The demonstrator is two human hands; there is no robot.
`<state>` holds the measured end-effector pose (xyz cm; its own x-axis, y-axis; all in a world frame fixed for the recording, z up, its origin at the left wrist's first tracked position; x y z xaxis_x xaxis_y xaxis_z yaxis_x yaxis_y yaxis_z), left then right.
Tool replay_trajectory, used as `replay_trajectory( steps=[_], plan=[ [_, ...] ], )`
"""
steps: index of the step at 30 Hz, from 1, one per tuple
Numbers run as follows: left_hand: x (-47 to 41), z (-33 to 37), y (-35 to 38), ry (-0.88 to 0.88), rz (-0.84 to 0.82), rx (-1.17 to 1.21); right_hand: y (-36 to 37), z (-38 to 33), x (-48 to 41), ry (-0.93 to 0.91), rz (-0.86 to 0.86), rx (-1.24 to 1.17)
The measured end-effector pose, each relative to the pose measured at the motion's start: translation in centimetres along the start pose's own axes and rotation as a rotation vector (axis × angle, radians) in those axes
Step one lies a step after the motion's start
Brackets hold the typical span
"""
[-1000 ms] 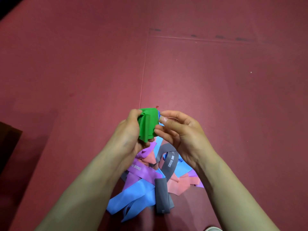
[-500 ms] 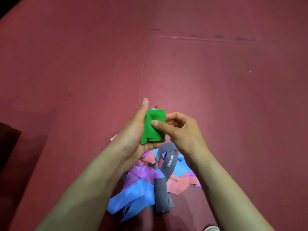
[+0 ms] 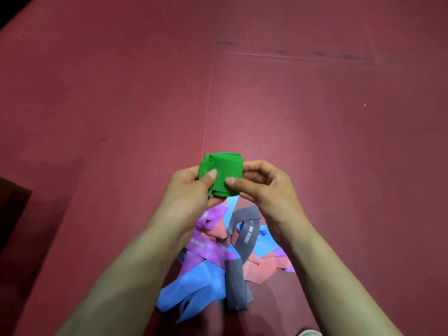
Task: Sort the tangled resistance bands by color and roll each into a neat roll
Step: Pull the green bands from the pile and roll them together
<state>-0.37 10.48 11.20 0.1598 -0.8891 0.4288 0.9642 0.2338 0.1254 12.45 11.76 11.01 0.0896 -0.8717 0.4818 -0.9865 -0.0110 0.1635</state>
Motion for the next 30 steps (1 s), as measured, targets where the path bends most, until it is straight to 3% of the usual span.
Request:
replay_trajectory(
  steps=[7, 14, 22, 30],
  plan=[
    [-0.25, 0.08, -0.12, 0.02, 0.112, -0.035, -0.19, 0.25, -0.14, 0.027, -0.063, -0.076],
    [-0.15, 0.33, -0.35, 0.074, 0.114, -0.145, 0.01, 0.34, 0.02, 0.047, -0.089, -0.089],
    [-0.07, 0.0, -0.78, 0.115, 0.114, -0.235, 0.14, 0.27, 0.13, -0.009, -0.061, 0.048],
    [0.06, 0.8, 0.19, 0.005, 0.005, 0.059, -0.11, 0.06, 0.1, -0.088, 0.039, 0.122]
  ],
)
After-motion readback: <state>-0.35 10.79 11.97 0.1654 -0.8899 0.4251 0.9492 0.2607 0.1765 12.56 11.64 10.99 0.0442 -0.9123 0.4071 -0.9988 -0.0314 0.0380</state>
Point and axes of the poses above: each hand's wrist, its own x-axis away from the middle knuckle, its own y-axis out of the palm, z = x × y, the point moved 2 cm from there along -x, towards the middle knuckle, and after that the axes turned 6 degrees about y, right-handed, at the moved point
